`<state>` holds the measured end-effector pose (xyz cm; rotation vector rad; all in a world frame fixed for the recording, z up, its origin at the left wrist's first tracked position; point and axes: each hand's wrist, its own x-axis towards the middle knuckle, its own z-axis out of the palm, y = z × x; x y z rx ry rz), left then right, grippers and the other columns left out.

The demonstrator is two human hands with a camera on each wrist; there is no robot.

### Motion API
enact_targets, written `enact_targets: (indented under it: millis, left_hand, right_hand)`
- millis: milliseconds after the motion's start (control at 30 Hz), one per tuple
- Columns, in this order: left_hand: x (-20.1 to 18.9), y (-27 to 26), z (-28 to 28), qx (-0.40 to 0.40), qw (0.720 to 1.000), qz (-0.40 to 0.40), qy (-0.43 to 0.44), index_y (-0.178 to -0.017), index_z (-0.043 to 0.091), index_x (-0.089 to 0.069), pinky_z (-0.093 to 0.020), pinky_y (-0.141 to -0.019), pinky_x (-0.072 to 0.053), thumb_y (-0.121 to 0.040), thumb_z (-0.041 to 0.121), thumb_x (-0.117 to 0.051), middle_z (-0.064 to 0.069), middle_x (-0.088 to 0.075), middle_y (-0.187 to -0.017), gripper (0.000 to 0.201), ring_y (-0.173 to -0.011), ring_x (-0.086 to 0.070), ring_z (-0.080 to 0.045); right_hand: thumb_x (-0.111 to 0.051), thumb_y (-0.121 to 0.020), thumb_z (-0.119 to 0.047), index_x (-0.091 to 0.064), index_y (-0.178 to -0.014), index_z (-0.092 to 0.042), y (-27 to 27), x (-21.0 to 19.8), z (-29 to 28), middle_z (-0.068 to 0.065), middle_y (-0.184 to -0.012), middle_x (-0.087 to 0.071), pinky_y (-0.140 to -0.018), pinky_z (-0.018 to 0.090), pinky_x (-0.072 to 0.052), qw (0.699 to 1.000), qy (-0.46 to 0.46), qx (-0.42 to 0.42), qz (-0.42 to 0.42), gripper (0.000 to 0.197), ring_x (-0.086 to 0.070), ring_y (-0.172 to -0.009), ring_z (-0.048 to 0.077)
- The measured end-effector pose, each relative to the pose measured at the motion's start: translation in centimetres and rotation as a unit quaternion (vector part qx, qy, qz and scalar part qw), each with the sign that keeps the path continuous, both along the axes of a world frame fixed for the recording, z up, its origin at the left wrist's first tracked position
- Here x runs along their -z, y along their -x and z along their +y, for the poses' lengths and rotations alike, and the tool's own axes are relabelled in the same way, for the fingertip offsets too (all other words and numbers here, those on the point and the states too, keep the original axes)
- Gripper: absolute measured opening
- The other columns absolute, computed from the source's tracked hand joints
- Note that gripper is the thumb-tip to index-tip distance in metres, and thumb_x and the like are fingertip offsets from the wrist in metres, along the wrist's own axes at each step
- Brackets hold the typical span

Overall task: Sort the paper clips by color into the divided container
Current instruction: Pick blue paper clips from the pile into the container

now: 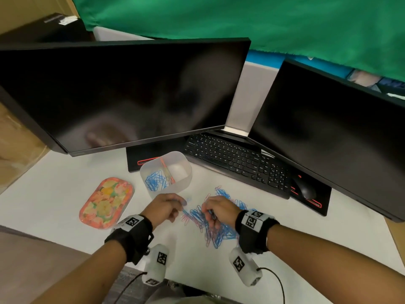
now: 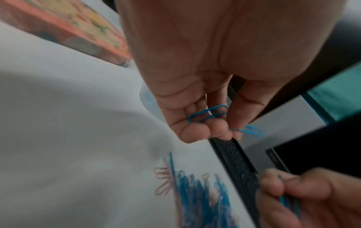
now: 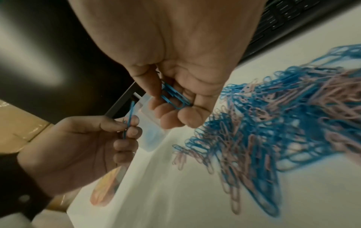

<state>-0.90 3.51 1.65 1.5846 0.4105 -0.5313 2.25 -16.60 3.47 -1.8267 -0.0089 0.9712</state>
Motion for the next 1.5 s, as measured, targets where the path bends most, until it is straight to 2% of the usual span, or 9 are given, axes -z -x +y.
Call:
enact_targets:
  millis: [267, 367, 467, 567, 767, 1033, 1167, 1333, 1500]
  left_hand:
    - [-3.7, -3.0, 2.0, -0.128, 0.987, -0.038, 0.089, -0.087, 0.004, -0.057, -0.028, -0.055, -0.046, -0.086, -0.002, -0.045, -0.011, -0.057, -0.072, 0.013, -0.056, -0.053, -0.019]
    - [-4.4, -4.6, 2.9, -0.112, 0.993, -0.032, -0.009, -0.082, 0.005, -0.058, -0.028, -0.056, -0.046, -0.092, 0.01, -0.048, -0.01, -0.057, -0.068, 0.015, -0.056, -0.055, -0.017]
    - [-3.2, -6.7, 4.7, -0.087, 0.982, -0.011, -0.168, -0.088, 0.01, -0.064, -0.036, -0.079, -0.056, -0.089, 0.023, -0.054, -0.011, -0.068, -0.086, 0.017, -0.078, -0.067, -0.022]
    - [-2.9, -7.4, 5.9, -0.084, 0.979, 0.027, -0.183, -0.096, 0.016, -0.061, -0.043, -0.089, -0.055, -0.088, 0.027, -0.055, -0.011, -0.069, -0.103, 0.015, -0.094, -0.067, -0.027]
    - [-3.8, -6.8, 6.2, -0.098, 0.975, -0.003, -0.2, -0.091, 0.018, -0.063, -0.044, -0.096, -0.051, -0.087, 0.023, -0.059, -0.01, -0.065, -0.101, 0.007, -0.101, -0.062, -0.027]
    - [-3.1, -5.5, 6.9, -0.114, 0.969, -0.042, -0.215, -0.101, 0.014, -0.065, -0.042, -0.095, -0.052, -0.092, 0.016, -0.052, -0.006, -0.066, -0.105, 0.016, -0.102, -0.061, -0.023]
    - [-2.9, -5.1, 6.1, -0.119, 0.963, -0.083, -0.229, -0.092, 0.022, -0.064, -0.038, -0.092, -0.052, -0.092, 0.014, -0.052, -0.001, -0.065, -0.096, 0.015, -0.096, -0.063, -0.021]
    - [-3.0, -5.1, 3.1, -0.026, 0.957, -0.162, -0.238, -0.087, 0.022, -0.063, -0.015, -0.071, -0.046, -0.088, 0.005, -0.052, 0.002, -0.065, -0.08, 0.02, -0.074, -0.06, -0.012]
    - [-1.1, -4.5, -0.4, 0.13, 0.916, -0.205, -0.318, -0.091, 0.02, -0.07, -0.018, -0.073, -0.044, -0.085, 0.009, -0.049, 0.001, -0.07, -0.089, 0.025, -0.075, -0.059, -0.014]
  right_hand:
    - [-0.041, -0.093, -0.004, -0.055, -0.086, -0.009, -3.8, -2.6, 5.1, 0.01, -0.068, -0.055, -0.044, 0.026, -0.044, 1.0, -0.018, 0.005, 0.009, 0.017, -0.054, -0.053, 0.021]
    - [-0.042, -0.094, -0.004, -0.054, -0.089, -0.008, -5.0, -3.1, 6.8, 0.01, -0.069, -0.053, -0.044, 0.025, -0.044, 1.0, -0.009, 0.005, 0.012, 0.014, -0.053, -0.053, 0.022]
    - [-0.04, -0.094, -0.003, -0.053, -0.089, -0.01, -6.1, -3.1, 8.3, 0.012, -0.071, -0.054, -0.048, 0.028, -0.047, 1.0, 0.004, 0.011, 0.02, 0.015, -0.054, -0.055, 0.023]
    - [-0.037, -0.094, 0.0, -0.053, -0.084, -0.013, -6.8, -3.3, 9.8, 0.013, -0.074, -0.056, -0.056, 0.032, -0.053, 0.999, 0.002, 0.036, 0.03, 0.023, -0.055, -0.058, 0.023]
    - [-0.041, -0.093, 0.0, -0.053, -0.082, -0.013, -7.9, -3.8, 13.3, 0.011, -0.074, -0.057, -0.074, 0.038, -0.056, 0.999, 0.017, 0.018, 0.021, 0.021, -0.058, -0.064, 0.021]
    - [-0.054, -0.086, -0.013, -0.058, -0.085, -0.019, -8.7, -4.0, 15.3, 0.009, -0.088, -0.061, -0.078, 0.044, -0.059, 0.993, 0.082, -0.048, -0.077, 0.007, -0.066, -0.092, 0.031]
    - [-0.049, -0.084, -0.006, -0.058, -0.09, -0.024, -8.9, -3.6, 13.3, 0.008, -0.097, -0.062, -0.07, 0.048, -0.06, 0.989, 0.066, -0.041, -0.122, 0.021, -0.068, -0.084, 0.032]
    - [-0.052, -0.087, -0.009, -0.064, -0.106, -0.02, -8.7, -2.6, 7.1, 0.006, -0.098, -0.068, -0.067, 0.031, -0.058, 0.979, 0.104, -0.043, -0.167, 0.025, -0.067, -0.082, 0.019]
    - [-0.05, -0.089, -0.008, -0.067, -0.099, -0.022, -6.1, -0.1, -0.3, -0.006, -0.1, -0.065, -0.065, 0.017, -0.047, 0.95, 0.197, -0.104, -0.218, 0.024, -0.063, -0.086, 0.011]
